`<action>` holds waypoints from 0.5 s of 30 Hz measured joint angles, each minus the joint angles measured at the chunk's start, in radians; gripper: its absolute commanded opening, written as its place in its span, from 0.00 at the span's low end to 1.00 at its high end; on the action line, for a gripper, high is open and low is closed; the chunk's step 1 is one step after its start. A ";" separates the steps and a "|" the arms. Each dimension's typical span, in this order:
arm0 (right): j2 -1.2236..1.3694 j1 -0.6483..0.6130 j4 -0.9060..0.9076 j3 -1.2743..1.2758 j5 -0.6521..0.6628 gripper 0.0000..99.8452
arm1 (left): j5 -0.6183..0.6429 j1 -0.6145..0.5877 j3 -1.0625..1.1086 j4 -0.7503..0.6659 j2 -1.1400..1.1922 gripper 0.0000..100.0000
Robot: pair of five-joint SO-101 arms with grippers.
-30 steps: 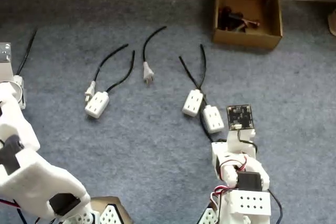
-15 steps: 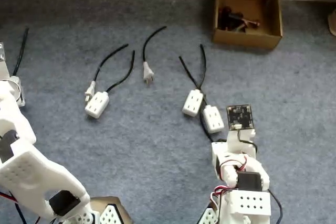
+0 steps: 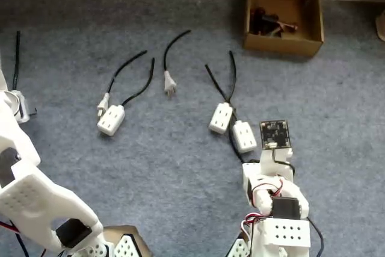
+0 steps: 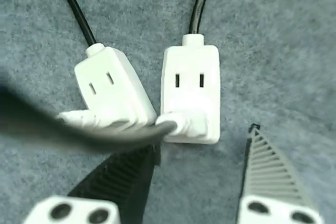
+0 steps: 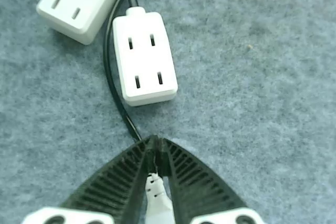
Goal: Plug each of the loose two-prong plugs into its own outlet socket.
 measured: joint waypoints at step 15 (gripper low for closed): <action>0.000 0.000 0.000 0.000 0.000 0.01 | 0.000 -0.031 -0.178 0.359 0.000 0.27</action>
